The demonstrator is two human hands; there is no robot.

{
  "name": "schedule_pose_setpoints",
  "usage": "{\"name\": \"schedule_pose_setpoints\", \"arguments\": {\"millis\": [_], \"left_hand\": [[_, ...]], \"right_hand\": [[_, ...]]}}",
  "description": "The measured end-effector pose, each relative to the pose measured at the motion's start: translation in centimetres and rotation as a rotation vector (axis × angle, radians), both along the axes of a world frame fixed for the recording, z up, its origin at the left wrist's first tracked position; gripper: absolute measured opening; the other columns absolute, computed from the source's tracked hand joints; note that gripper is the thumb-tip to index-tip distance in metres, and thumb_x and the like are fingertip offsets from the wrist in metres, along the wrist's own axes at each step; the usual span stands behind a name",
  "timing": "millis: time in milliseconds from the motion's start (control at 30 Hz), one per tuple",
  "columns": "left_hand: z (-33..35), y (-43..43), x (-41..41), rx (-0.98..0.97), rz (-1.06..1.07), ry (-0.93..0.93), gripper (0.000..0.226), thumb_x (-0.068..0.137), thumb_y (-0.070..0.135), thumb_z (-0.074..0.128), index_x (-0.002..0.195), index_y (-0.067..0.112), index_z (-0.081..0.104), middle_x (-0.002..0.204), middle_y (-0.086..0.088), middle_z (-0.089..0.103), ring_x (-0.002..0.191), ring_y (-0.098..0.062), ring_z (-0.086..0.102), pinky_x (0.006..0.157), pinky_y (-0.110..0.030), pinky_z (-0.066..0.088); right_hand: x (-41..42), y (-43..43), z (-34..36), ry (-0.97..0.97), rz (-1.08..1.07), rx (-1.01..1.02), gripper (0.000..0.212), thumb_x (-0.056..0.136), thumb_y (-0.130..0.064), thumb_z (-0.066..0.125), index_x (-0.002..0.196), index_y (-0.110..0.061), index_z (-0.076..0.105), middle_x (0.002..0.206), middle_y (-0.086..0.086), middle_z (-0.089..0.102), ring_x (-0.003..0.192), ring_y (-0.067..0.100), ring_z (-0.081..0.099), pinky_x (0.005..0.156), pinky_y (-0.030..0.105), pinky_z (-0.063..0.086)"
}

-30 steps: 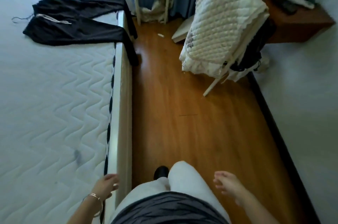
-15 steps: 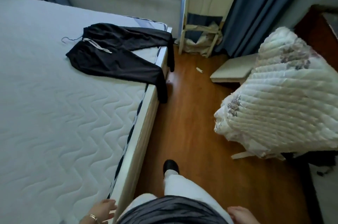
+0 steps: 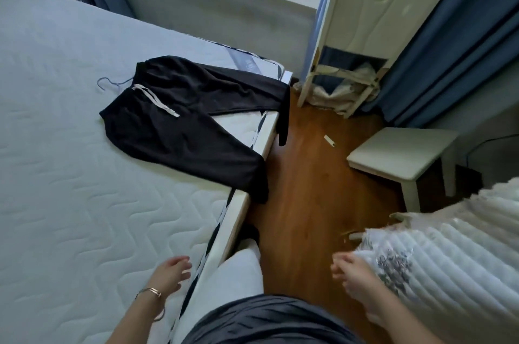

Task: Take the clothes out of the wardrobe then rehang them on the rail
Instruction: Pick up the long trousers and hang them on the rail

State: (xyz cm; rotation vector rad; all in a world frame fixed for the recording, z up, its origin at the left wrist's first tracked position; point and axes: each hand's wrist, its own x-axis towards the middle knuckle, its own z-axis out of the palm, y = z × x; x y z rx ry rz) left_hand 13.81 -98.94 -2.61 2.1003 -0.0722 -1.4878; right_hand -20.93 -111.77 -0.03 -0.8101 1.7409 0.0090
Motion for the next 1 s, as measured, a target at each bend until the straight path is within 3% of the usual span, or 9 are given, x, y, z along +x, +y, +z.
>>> {"name": "schedule_pose_setpoints", "arguments": {"millis": [100, 200, 300, 400, 567, 700, 867, 1000], "left_hand": [[-0.9, -2.4, 0.8, 0.074, 0.086, 0.031, 0.015, 0.093, 0.012, 0.047, 0.103, 0.006, 0.057, 0.103, -0.013, 0.059, 0.082, -0.024, 0.055, 0.064, -0.025, 0.033], [-1.0, -5.7, 1.6, 0.123, 0.131, 0.034, 0.017, 0.093, 0.012, 0.048, 0.103, 0.001, 0.058, 0.100, -0.016, 0.059, 0.078, -0.024, 0.053, 0.068, -0.026, 0.032], [-0.8, -10.0, 2.4, 0.172, 0.135, 0.014, 0.013, 0.093, 0.013, 0.048, 0.098, 0.004, 0.056, 0.102, -0.015, 0.058, 0.087, -0.026, 0.054, 0.078, -0.028, 0.031], [-0.2, -15.4, 2.4, 0.143, 0.172, -0.001, 0.014, 0.094, 0.015, 0.047, 0.102, 0.006, 0.055, 0.103, -0.013, 0.057, 0.089, -0.025, 0.053, 0.067, -0.027, 0.032], [-0.8, -24.5, 0.2, 0.063, 0.314, -0.036, 0.014, 0.095, 0.012, 0.043, 0.103, 0.005, 0.054, 0.110, -0.015, 0.058, 0.096, -0.025, 0.053, 0.080, -0.030, 0.034], [-0.6, -30.6, -5.0, 0.079, 0.417, 0.075, 0.026, 0.095, 0.009, 0.043, 0.119, 0.002, 0.052, 0.122, -0.019, 0.056, 0.099, -0.025, 0.050, 0.071, -0.029, 0.038], [0.4, -34.5, -8.2, 0.090, 0.566, 0.043, 0.025, 0.096, 0.019, 0.043, 0.116, 0.008, 0.054, 0.117, -0.013, 0.060, 0.097, -0.025, 0.056, 0.086, -0.031, 0.035], [0.2, -34.5, -6.6, 0.121, 0.691, 0.023, 0.024, 0.095, 0.013, 0.044, 0.116, 0.004, 0.054, 0.122, -0.019, 0.058, 0.109, -0.036, 0.056, 0.102, -0.045, 0.036]], "right_hand": [[-0.1, -3.1, 0.0, 0.053, -0.016, 0.115, 0.013, 0.094, -0.011, 0.049, 0.098, -0.003, 0.058, 0.072, 0.011, 0.056, 0.059, 0.020, 0.050, 0.053, 0.027, 0.035], [-0.1, -8.9, 0.3, 0.110, -0.051, 0.060, 0.013, 0.093, -0.006, 0.049, 0.096, 0.003, 0.059, 0.067, 0.013, 0.052, 0.058, 0.022, 0.047, 0.054, 0.028, 0.034], [0.4, -14.8, 0.4, 0.134, -0.064, 0.041, 0.011, 0.096, -0.014, 0.046, 0.098, -0.007, 0.054, 0.075, 0.010, 0.056, 0.069, 0.024, 0.053, 0.056, 0.026, 0.033], [1.3, -20.3, 0.0, 0.114, -0.023, 0.039, 0.013, 0.096, -0.019, 0.046, 0.103, -0.013, 0.055, 0.090, 0.010, 0.063, 0.086, 0.026, 0.060, 0.060, 0.027, 0.038], [1.4, -31.5, -1.5, 0.060, 0.127, 0.099, 0.014, 0.093, -0.010, 0.048, 0.085, -0.010, 0.059, 0.074, 0.009, 0.058, 0.060, 0.020, 0.050, 0.054, 0.024, 0.033], [0.6, -42.6, -1.1, 0.135, 0.289, 0.017, 0.014, 0.094, -0.012, 0.047, 0.097, -0.007, 0.059, 0.071, 0.006, 0.056, 0.057, 0.016, 0.046, 0.049, 0.021, 0.030], [3.7, -53.0, 0.1, 0.144, 0.483, 0.004, 0.023, 0.095, -0.012, 0.046, 0.112, -0.002, 0.057, 0.077, 0.009, 0.057, 0.061, 0.017, 0.049, 0.048, 0.021, 0.034], [9.9, -56.2, 0.4, 0.121, 0.683, -0.038, 0.025, 0.095, -0.015, 0.045, 0.115, -0.008, 0.058, 0.091, 0.007, 0.062, 0.073, 0.015, 0.056, 0.052, 0.019, 0.039]]}}
